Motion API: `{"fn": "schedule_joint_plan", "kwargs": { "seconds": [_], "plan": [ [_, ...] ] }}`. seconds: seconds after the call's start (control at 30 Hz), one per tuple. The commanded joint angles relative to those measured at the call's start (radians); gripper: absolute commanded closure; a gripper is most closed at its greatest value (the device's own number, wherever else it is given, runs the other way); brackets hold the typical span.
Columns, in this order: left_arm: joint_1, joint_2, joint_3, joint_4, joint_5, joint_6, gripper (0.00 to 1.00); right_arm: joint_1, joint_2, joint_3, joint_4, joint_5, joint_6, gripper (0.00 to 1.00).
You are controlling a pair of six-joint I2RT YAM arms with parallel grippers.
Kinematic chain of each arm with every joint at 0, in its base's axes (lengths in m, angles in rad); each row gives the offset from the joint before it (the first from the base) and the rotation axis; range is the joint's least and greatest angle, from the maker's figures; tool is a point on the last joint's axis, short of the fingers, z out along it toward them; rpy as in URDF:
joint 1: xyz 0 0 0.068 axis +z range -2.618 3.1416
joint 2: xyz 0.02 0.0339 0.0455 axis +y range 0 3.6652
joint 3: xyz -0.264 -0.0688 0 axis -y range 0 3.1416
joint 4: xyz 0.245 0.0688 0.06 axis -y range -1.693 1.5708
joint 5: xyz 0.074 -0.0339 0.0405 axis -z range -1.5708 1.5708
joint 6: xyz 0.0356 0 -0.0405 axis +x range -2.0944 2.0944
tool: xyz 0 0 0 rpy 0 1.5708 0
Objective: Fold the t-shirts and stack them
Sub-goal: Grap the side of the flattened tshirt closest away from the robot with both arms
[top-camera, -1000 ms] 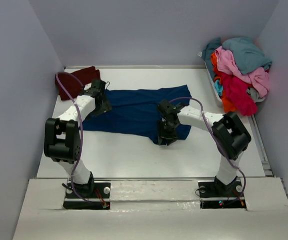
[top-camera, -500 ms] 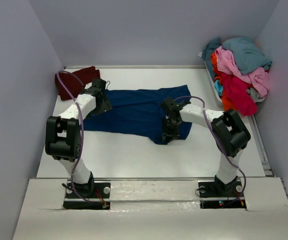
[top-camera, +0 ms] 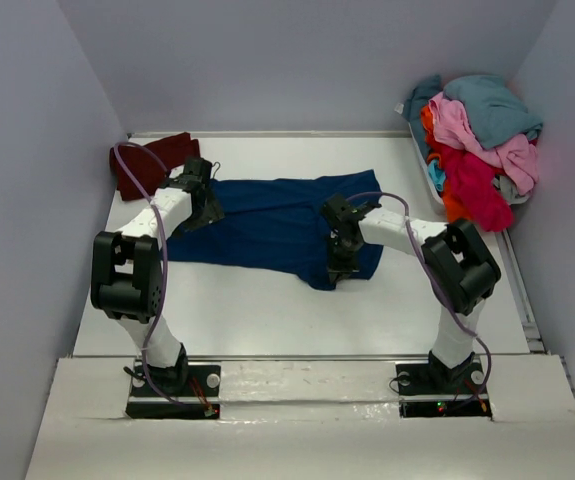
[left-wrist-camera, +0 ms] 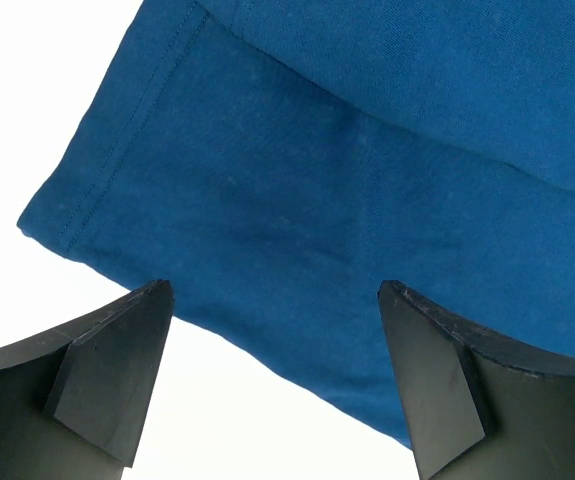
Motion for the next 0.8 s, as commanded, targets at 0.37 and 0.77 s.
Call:
{"fn": "schedule_joint_plan", "kwargs": {
  "seconds": [0.37,0.77],
  "plan": [
    [-0.003,0.012,0.059,-0.013,-0.023,0.016,0.05,0.051,-0.247,0.144,-0.271,0.045,-0.060,0.93],
    [-0.003,0.006,0.057,-0.007,-0.020,0.025,0.05,0.081,-0.283,0.177,-0.347,0.073,-0.034,0.93]
  ]
}}
